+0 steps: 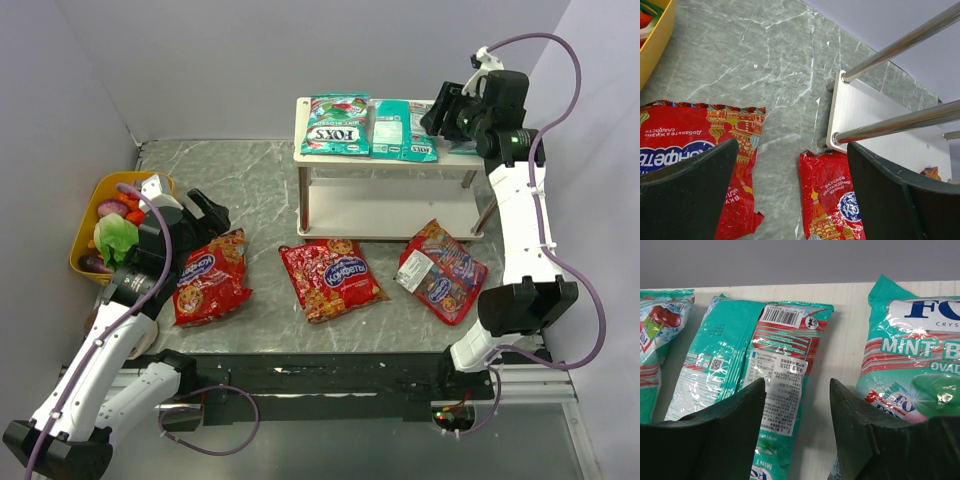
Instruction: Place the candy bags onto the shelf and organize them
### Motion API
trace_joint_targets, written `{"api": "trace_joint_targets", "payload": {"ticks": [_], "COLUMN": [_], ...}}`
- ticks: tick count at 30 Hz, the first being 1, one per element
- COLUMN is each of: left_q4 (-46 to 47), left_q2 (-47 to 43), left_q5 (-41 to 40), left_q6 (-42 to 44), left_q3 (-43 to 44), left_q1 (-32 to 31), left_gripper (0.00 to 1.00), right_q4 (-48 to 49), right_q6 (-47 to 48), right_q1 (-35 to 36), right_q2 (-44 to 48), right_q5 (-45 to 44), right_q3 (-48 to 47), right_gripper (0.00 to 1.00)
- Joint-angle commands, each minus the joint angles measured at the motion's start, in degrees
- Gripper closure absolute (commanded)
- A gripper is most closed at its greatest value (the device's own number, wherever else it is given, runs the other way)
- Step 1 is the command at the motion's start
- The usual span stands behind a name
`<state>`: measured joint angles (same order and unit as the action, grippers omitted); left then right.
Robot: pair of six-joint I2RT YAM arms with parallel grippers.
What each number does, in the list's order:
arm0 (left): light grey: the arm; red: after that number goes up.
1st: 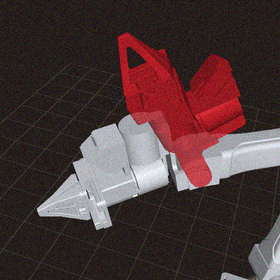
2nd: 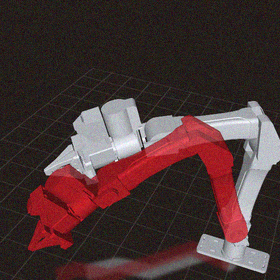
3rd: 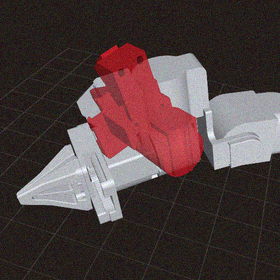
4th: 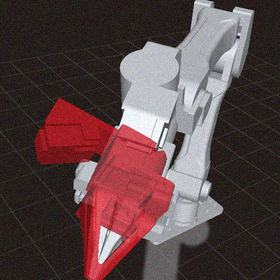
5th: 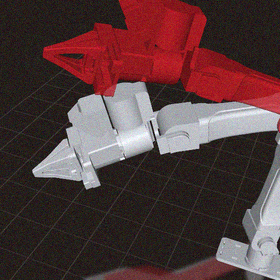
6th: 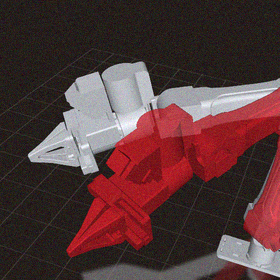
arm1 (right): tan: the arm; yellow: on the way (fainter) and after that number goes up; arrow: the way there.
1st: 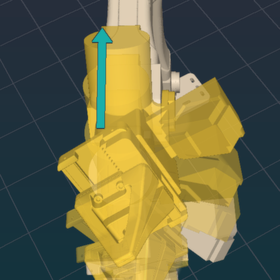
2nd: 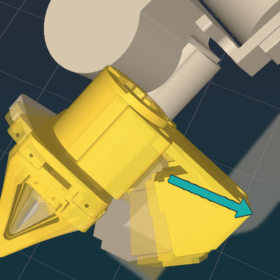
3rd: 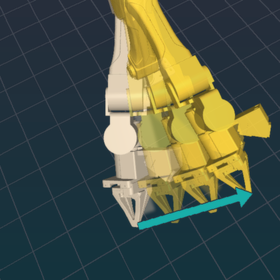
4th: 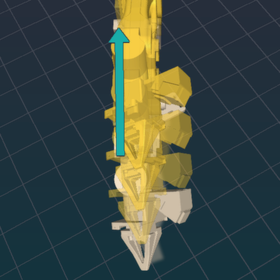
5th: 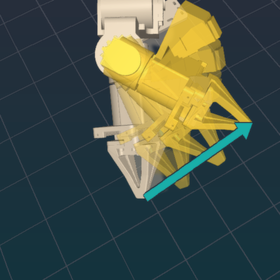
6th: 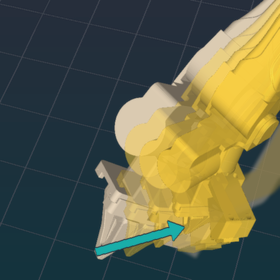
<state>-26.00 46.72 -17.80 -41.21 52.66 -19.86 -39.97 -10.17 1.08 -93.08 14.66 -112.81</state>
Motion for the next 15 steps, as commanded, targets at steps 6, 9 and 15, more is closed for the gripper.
{"api": "trace_joint_targets", "payload": {"ticks": [6,9,15], "left_q4": [3.23,4.2,7.01], "left_q2": [1.44,2.32,4.78], "left_q5": [3.73,5.32,10.5], "left_q6": [0.43,0.78,1.13], "left_q3": [-0.37,-0.81,-2.91], "left_q1": [-0.01,-0.01,-0.01], "left_gripper": [0.04,0.04,0.04], "right_q4": [4.62,7.35,20.88], "right_q6": [-0.2,0.15,-1.25], "right_q1": [0.5,3.22,13.85], "right_q2": [12.91,19.93,37.86], "right_q5": [5.03,6.61,7.76], "right_q3": [4.96,13.3,38.78], "right_gripper": [0.18,0.12,0.07]}}
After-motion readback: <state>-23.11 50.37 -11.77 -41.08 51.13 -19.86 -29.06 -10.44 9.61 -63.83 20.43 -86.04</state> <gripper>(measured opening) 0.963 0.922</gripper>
